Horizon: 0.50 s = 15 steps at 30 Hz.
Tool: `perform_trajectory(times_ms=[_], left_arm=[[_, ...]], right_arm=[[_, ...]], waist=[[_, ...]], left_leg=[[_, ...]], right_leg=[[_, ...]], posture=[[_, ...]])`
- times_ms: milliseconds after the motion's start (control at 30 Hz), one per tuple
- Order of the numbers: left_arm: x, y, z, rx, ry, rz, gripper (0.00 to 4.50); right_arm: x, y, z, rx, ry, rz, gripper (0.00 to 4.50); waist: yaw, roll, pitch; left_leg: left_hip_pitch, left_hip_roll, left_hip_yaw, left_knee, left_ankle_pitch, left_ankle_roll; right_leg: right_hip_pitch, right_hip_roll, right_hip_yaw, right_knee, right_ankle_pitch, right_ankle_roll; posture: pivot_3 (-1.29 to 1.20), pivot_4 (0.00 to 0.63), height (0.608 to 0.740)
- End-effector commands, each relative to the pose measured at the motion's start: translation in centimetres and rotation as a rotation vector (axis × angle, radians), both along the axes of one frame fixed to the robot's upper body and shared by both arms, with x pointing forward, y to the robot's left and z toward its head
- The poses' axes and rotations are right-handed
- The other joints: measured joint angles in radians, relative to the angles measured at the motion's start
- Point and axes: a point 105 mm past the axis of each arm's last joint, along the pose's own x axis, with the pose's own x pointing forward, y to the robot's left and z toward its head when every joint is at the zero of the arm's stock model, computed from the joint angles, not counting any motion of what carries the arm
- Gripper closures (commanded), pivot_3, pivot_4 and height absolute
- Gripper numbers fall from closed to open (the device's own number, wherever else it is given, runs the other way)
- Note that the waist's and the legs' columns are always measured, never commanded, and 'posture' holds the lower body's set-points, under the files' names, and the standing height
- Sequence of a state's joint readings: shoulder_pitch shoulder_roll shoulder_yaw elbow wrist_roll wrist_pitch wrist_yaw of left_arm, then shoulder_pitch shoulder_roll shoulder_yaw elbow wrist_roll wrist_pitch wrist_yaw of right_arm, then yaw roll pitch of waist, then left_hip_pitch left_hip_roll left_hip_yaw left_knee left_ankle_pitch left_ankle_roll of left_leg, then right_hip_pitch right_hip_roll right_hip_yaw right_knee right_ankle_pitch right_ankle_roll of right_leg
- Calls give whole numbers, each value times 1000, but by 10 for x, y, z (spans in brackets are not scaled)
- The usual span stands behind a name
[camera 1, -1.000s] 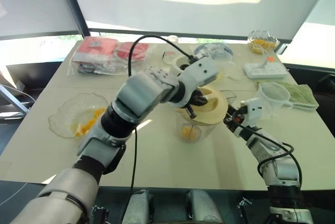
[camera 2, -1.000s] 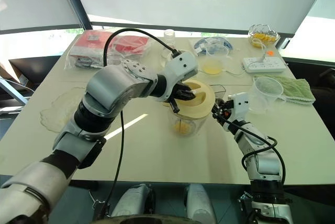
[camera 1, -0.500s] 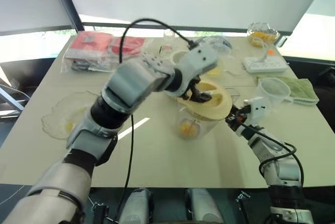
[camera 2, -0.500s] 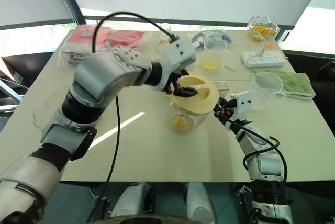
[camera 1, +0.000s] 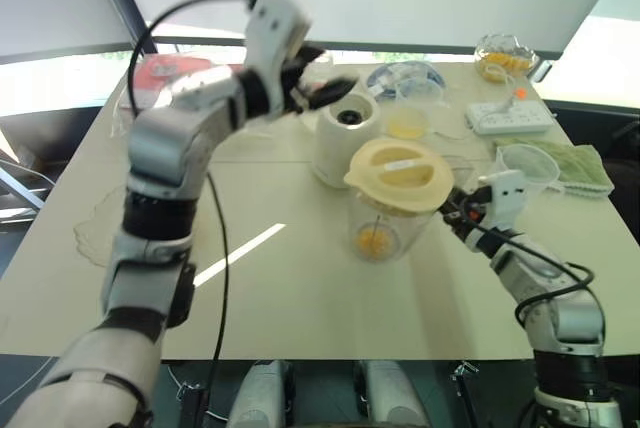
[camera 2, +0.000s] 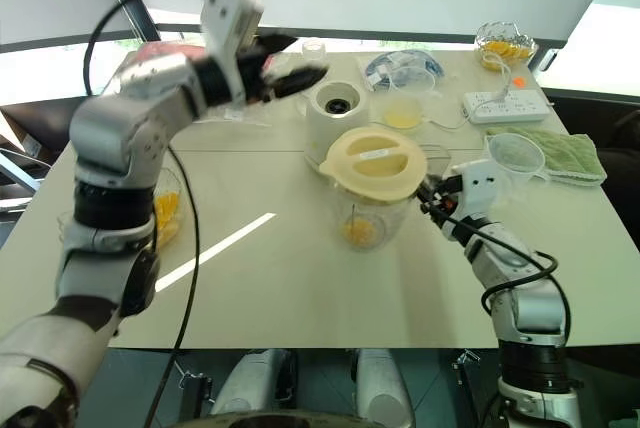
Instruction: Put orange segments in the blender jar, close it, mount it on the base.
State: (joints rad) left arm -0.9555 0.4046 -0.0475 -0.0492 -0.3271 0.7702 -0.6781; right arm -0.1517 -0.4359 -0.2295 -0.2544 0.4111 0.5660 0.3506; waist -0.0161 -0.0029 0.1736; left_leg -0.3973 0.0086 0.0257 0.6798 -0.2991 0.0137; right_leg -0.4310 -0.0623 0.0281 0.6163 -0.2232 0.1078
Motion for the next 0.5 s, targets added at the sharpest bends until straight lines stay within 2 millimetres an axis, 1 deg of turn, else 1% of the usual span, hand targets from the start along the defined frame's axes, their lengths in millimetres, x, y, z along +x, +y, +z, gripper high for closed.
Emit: perform_trajectory(times_ms=[33, 67, 100, 200, 300, 333, 400, 500], left_arm=[[-27, 25, -22, 28, 28, -70, 860], [-37, 33, -38, 53, 65, -90, 860], [-45, 39, -49, 67, 91, -110, 860], [-61, 52, -72, 116, 135, -116, 860], [-68, 58, -86, 135, 142, -99, 860], [-69, 60, -88, 139, 139, -91, 860], [-67, 62, -94, 152, 129, -63, 860], [-68, 61, -97, 145, 127, -53, 860]], right_arm=[[-4, -9, 72, 2, -188, -55, 3464], [-6, -12, 84, -10, -210, -64, 3464], [-8, -15, 93, -17, -224, -73, 3464], [-9, -24, 121, -43, -267, -99, 3464], [-6, -28, 155, -94, -320, -102, 3464], [-4, -28, 167, -115, -342, -98, 3464], [4, -28, 197, -152, -393, -95, 3464], [20, -34, 231, -179, -436, -144, 3464]], waist=[[-3, 1, 3], [0, 2, 4], [0, 1, 5], [6, 1, 5], [12, 1, 5], [11, 1, 6], [6, 1, 6], [3, 1, 6]], left_leg=[[0, 0, 0, 0, 0, 0], [-1, 1, 0, 0, 0, 0], [-2, 1, 0, 0, 0, 0], [-8, 1, 0, 1, 0, -1], [-10, 0, -1, 2, 1, -1], [-11, 0, -1, 3, 1, -2], [-11, 0, 0, 3, 1, -2], [-11, 0, 2, 4, 1, -2]], right_leg=[[0, 0, 0, 0, 0, 0], [-1, 0, 0, 0, 0, 0], [-2, 0, 0, 1, 0, 0], [-8, -1, 0, 2, 0, 0], [-9, -2, -2, 1, 0, -1], [-8, -2, -2, 0, -1, -3], [-8, -3, -1, -1, -1, -5], [-8, -3, -1, -2, 0, -6]], posture=[[0, 150, 740], [0, 150, 740], [0, 150, 740], [0, 150, 740], [0, 150, 740], [0, 150, 740], [0, 150, 740], [0, 150, 740]])
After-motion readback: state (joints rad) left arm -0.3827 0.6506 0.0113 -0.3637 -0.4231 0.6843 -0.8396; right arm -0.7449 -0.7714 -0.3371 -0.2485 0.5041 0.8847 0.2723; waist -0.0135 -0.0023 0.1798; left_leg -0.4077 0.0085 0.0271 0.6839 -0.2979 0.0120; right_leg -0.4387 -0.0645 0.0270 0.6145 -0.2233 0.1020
